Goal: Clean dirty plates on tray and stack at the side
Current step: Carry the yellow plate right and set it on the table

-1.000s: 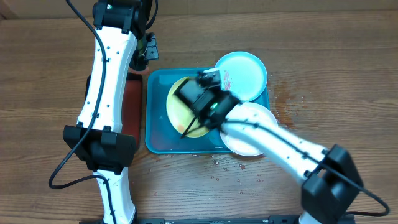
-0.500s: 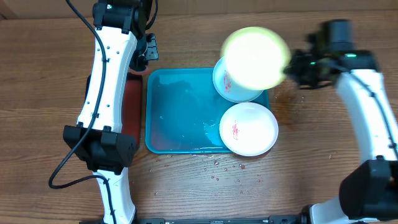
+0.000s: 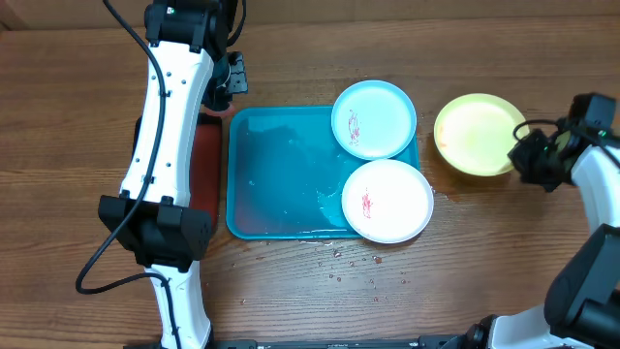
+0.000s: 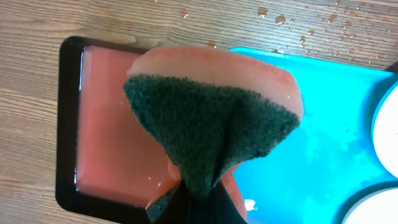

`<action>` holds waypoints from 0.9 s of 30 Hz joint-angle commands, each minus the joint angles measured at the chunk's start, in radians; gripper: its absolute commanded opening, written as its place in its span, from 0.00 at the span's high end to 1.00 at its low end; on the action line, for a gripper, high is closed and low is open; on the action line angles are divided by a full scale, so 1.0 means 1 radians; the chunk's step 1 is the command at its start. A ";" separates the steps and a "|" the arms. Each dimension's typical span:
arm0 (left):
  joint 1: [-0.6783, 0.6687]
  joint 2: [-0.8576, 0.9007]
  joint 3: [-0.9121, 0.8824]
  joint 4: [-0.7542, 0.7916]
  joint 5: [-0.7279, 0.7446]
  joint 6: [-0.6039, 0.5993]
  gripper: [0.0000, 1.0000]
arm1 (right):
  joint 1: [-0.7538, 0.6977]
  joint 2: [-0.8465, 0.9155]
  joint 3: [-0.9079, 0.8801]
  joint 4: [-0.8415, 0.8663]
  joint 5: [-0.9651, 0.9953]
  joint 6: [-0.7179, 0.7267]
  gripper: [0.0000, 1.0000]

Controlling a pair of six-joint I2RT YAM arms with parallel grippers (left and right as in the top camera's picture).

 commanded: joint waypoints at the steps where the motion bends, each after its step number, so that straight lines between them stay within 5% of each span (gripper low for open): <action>1: -0.001 -0.015 0.019 0.001 0.005 -0.003 0.96 | 0.002 -0.005 -0.090 0.091 0.011 -0.003 0.96; 14: -0.002 -0.015 0.019 0.002 0.005 -0.003 0.96 | 0.003 0.009 -0.188 0.238 0.015 -0.003 0.95; 19: -0.002 -0.015 0.019 0.002 0.005 -0.003 0.96 | 0.002 0.009 -0.179 0.235 -0.041 -0.024 0.73; 27: -0.002 -0.015 0.019 0.001 0.024 -0.003 0.96 | 0.013 0.009 -0.005 0.098 -0.230 -0.098 0.67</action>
